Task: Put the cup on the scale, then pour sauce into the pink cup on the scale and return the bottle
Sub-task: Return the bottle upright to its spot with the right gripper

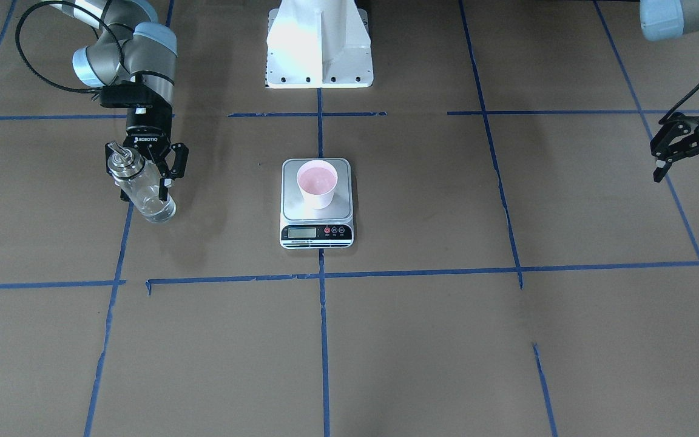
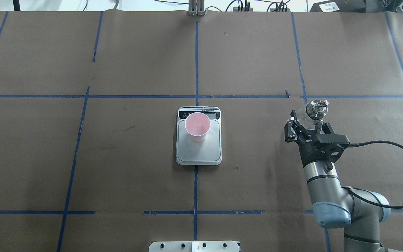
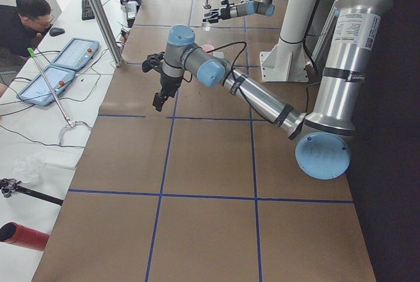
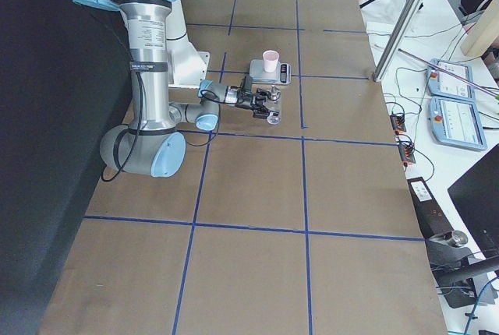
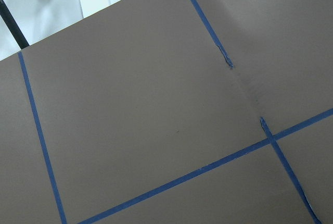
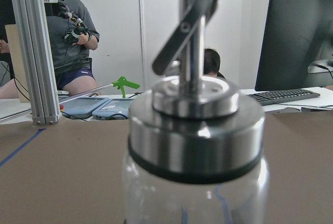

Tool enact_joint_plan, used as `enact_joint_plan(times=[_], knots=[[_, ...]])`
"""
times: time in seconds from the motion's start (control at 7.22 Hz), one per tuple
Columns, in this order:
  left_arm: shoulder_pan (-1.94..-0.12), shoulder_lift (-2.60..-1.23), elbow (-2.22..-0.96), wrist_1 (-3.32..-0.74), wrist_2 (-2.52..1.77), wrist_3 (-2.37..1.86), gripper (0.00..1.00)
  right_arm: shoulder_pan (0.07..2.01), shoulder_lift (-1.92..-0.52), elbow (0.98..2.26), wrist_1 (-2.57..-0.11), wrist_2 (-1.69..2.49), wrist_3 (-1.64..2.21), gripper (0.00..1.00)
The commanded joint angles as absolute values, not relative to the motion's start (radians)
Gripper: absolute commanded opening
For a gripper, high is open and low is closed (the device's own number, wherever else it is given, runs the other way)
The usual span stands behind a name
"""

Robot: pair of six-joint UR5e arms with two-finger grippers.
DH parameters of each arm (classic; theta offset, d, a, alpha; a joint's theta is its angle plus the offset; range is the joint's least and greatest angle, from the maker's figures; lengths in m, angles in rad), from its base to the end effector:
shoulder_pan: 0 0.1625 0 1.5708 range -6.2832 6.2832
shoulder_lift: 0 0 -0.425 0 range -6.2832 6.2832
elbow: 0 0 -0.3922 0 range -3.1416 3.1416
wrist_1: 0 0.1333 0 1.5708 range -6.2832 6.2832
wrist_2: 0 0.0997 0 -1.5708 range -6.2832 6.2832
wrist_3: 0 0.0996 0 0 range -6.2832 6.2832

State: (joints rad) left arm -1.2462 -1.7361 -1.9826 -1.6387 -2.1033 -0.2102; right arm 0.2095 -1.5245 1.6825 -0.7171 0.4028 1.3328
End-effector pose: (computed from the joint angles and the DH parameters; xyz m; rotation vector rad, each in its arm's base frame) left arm 0.0906 -0.5286 0.3764 0.4724 0.6632 0.2797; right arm -0.4354 -0.3225 0.4615 1.2314 -0.6315 0.5646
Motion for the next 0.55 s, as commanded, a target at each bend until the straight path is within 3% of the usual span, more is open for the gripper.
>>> enact_joint_plan(times=[0.0, 0.42], knots=[[-1.250, -1.733, -1.993, -1.638, -2.103, -0.210, 0.99, 0.209, -1.565, 1.672, -0.707, 0.402, 1.336, 0.00], [-1.252, -1.732, -1.994, -1.638, -2.103, -0.210, 0.99, 0.190, -1.565, 1.677, -0.707, 0.413, 1.336, 0.00]])
